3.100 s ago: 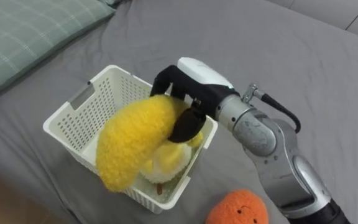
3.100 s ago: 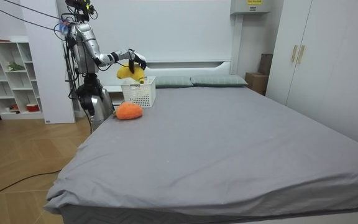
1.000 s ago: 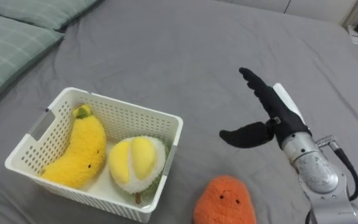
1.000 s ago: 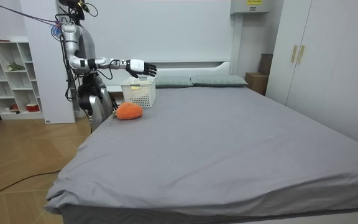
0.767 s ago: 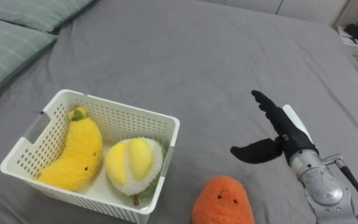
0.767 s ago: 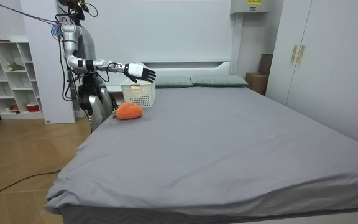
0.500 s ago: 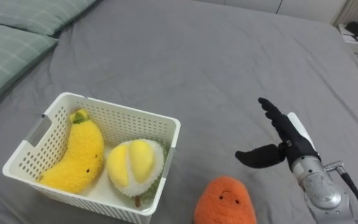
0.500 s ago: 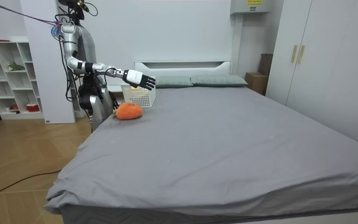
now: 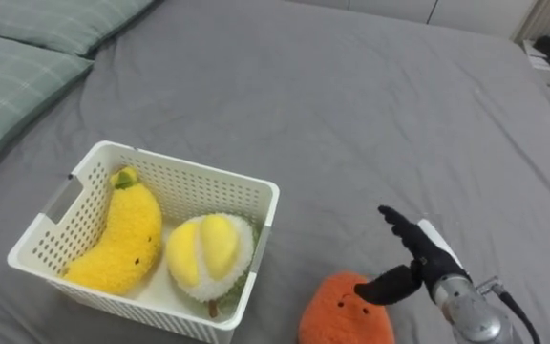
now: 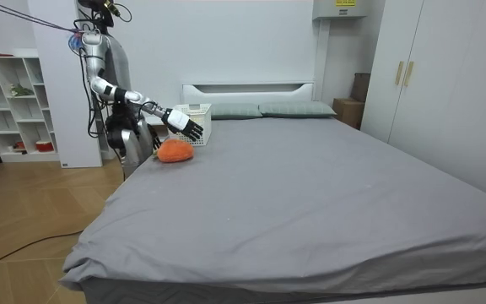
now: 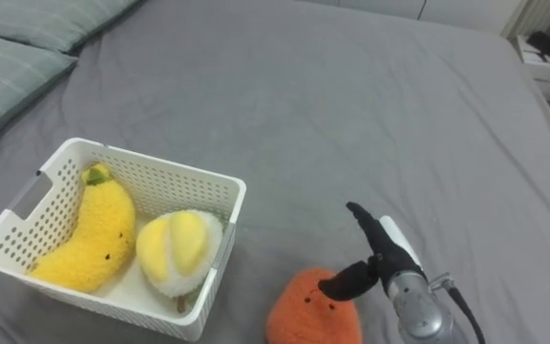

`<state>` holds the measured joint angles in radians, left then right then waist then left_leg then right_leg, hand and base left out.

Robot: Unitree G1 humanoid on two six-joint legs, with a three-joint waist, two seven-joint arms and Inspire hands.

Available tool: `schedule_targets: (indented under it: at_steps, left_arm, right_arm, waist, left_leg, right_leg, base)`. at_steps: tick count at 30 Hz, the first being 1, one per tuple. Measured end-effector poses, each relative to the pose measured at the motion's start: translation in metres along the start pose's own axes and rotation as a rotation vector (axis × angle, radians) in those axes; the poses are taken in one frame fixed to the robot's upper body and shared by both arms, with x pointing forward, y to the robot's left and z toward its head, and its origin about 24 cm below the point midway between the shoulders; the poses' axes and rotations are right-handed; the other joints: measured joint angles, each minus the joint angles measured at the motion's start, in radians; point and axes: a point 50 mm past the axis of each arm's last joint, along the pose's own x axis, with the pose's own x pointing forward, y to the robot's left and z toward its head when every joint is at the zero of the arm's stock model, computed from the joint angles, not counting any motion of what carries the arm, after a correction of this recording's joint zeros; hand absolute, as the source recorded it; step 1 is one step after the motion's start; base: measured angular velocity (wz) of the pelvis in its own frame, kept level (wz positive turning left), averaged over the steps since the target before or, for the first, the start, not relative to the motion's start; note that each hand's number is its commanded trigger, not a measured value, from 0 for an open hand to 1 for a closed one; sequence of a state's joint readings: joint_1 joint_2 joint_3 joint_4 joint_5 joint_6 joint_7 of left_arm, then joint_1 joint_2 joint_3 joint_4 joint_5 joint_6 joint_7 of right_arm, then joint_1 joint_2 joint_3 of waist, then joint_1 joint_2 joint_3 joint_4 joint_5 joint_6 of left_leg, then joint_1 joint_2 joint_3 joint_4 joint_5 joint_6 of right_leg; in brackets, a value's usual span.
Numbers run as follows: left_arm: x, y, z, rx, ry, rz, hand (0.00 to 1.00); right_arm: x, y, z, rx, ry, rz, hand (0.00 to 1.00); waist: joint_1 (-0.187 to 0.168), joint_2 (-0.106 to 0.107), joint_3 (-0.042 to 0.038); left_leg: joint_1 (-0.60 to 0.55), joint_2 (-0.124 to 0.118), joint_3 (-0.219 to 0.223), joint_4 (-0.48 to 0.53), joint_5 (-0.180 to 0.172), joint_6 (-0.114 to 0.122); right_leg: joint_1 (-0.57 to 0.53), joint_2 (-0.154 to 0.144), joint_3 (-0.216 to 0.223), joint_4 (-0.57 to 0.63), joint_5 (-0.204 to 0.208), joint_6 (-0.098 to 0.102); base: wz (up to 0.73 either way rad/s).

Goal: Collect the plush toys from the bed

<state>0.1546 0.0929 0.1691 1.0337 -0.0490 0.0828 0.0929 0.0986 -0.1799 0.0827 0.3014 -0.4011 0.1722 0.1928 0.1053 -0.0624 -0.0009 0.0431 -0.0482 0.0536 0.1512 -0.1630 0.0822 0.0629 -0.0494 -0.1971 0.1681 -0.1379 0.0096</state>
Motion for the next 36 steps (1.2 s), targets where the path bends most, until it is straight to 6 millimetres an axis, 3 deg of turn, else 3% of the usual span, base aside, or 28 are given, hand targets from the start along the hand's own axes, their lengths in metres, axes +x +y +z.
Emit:
schedule_targets:
  at_steps: [6,12,13,14,15,36]
  left_arm:
    - [0.000,-0.004,0.003,0.026,-0.013,-0.015,0.00]
    - [-0.001,-0.003,0.003,0.024,-0.021,-0.013,0.00]
    - [-0.001,-0.003,0.003,0.023,-0.024,-0.013,0.00]
    - [-0.001,-0.003,0.002,0.023,-0.024,-0.013,0.00]
    - [-0.001,-0.003,0.002,0.023,-0.022,-0.014,0.00]
    - [-0.002,-0.005,0.005,0.026,-0.037,-0.041,0.00]
  right_arm:
    - [0.004,0.031,-0.020,-0.012,0.102,0.136,0.00]
    - [0.005,0.036,-0.027,-0.016,0.132,0.160,0.00]
    - [0.005,0.037,-0.028,-0.017,0.136,0.162,0.52]
    - [0.005,0.037,-0.029,-0.019,0.141,0.164,0.80]
    - [0.006,0.037,-0.029,-0.020,0.143,0.165,1.00]
    - [0.008,0.050,-0.038,-0.028,0.201,0.240,1.00]
  waist:
    - [0.012,0.006,0.0040]
    - [0.011,0.006,0.0031]
    - [0.011,0.005,0.0030]
    - [0.010,0.005,0.0029]
    - [0.009,0.006,0.0032]
    - [0.012,0.006,0.0029]
  left_leg:
    - [-0.002,-0.002,-0.011,0.000,0.000,0.000]
    - [-0.006,-0.004,-0.024,0.001,-0.001,0.000]
    - [-0.006,-0.004,-0.025,0.001,-0.002,0.000]
    - [-0.005,-0.004,-0.029,0.001,-0.002,0.000]
    - [-0.003,-0.004,-0.031,0.002,-0.003,-0.001]
    - [-0.004,-0.004,-0.035,0.004,-0.006,0.000]
  right_leg:
    - [0.004,0.000,-0.008,-0.002,-0.002,0.002]
    - [0.012,0.000,-0.019,-0.016,-0.002,0.003]
    - [0.013,-0.001,-0.023,-0.016,-0.002,0.003]
    - [0.017,-0.001,-0.027,-0.017,-0.002,0.003]
    - [0.019,0.000,-0.029,-0.018,-0.002,0.003]
    - [0.022,0.000,-0.031,-0.018,-0.003,0.004]
  base:
    - [0.06]
    - [0.06]
    - [0.10]
    - [0.09]
    - [0.07]
    - [0.00]
